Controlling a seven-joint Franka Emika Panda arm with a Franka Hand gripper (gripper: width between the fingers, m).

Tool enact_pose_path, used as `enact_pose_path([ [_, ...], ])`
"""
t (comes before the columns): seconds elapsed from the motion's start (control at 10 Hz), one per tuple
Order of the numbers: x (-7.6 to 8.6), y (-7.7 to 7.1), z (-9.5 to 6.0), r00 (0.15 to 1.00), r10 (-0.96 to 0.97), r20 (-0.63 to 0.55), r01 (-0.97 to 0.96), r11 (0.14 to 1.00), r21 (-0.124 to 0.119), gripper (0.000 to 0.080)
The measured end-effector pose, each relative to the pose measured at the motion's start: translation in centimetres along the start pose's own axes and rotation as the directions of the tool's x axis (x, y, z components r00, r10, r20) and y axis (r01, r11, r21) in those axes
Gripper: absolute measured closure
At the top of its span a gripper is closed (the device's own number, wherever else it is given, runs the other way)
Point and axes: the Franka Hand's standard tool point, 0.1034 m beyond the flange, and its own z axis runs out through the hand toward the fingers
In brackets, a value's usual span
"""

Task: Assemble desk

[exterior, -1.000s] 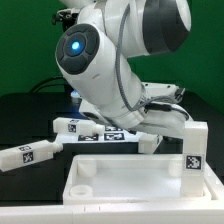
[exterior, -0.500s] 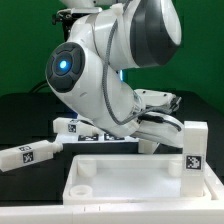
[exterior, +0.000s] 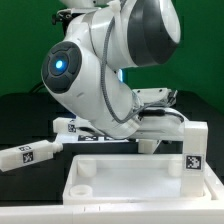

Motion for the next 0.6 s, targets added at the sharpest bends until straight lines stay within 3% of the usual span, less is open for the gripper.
enact_pose_path([
  [0.3, -0.3, 0.4, 0.8, 0.992, 0.066, 0.109, -0.067, 0.998, 0.006, 0.0151],
  [0.6, -0.3, 1.1, 2.0, 0.988, 0.092, 0.123, -0.093, 0.996, 0.001, 0.0151],
])
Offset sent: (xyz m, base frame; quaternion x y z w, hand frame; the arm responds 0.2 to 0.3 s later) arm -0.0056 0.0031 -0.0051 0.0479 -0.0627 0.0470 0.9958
